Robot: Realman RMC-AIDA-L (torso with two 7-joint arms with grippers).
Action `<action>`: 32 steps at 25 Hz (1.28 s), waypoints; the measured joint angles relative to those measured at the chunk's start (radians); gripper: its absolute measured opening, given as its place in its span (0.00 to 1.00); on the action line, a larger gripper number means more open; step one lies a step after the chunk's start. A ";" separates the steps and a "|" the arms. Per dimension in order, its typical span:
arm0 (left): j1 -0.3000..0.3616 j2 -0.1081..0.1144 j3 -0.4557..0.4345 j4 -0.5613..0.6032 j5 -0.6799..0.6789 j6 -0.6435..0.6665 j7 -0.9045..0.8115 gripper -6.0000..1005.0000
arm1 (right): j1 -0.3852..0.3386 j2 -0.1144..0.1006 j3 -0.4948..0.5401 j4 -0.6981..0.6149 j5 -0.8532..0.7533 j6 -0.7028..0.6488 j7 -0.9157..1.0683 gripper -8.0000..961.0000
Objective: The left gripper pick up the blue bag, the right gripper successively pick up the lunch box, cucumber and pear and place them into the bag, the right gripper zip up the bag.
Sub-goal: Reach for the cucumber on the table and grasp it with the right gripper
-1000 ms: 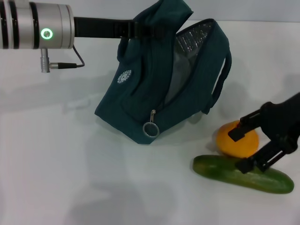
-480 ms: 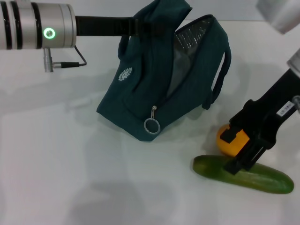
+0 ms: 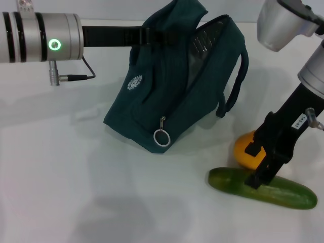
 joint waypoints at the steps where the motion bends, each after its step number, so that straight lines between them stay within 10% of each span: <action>1: 0.000 0.000 0.000 0.000 0.000 0.000 0.002 0.10 | 0.000 0.001 -0.008 0.002 -0.014 0.015 0.001 0.91; 32: -0.003 0.001 -0.006 -0.008 -0.003 -0.011 0.050 0.10 | 0.000 0.016 -0.320 0.053 0.011 0.197 0.007 0.89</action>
